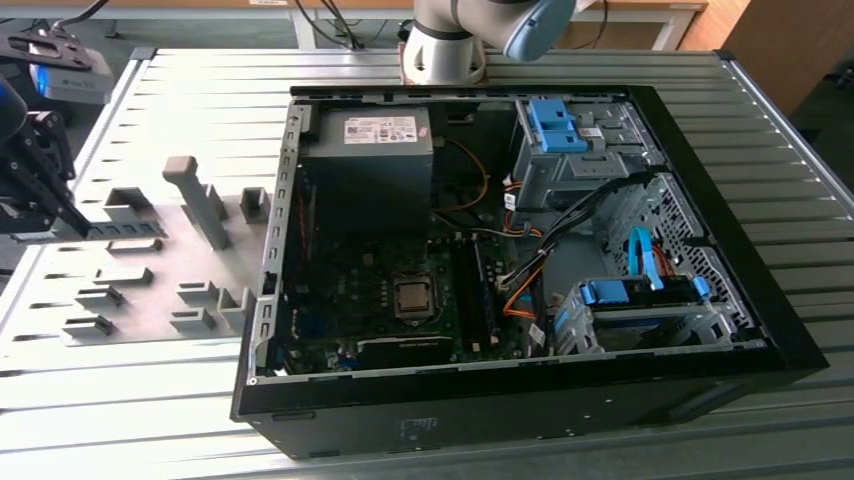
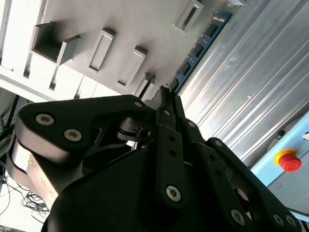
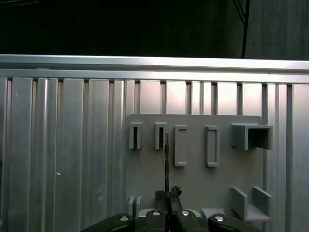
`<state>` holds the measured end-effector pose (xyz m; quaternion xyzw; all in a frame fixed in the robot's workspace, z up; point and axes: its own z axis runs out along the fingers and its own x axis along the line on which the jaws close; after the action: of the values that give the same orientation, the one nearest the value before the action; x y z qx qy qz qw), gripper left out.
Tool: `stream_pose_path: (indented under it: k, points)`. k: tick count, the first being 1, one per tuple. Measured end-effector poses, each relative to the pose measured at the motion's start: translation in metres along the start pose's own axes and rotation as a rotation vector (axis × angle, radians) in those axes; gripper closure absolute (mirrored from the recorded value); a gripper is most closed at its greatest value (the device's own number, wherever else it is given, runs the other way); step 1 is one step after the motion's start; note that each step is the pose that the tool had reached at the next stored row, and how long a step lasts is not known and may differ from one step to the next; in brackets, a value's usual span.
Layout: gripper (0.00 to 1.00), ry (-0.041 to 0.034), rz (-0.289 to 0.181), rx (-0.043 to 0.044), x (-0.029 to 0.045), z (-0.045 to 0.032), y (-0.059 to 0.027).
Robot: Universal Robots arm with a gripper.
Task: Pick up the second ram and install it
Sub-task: 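Pick up the second ram and move it above second insertion slot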
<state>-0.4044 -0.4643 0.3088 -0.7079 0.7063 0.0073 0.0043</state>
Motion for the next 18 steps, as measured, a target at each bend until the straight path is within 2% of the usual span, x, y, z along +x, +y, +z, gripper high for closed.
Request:
stream_pose_path:
  k: [18]
  points:
    - [0.86,0.0001,0.0,0.0,-0.0002,-0.0129,0.0001]
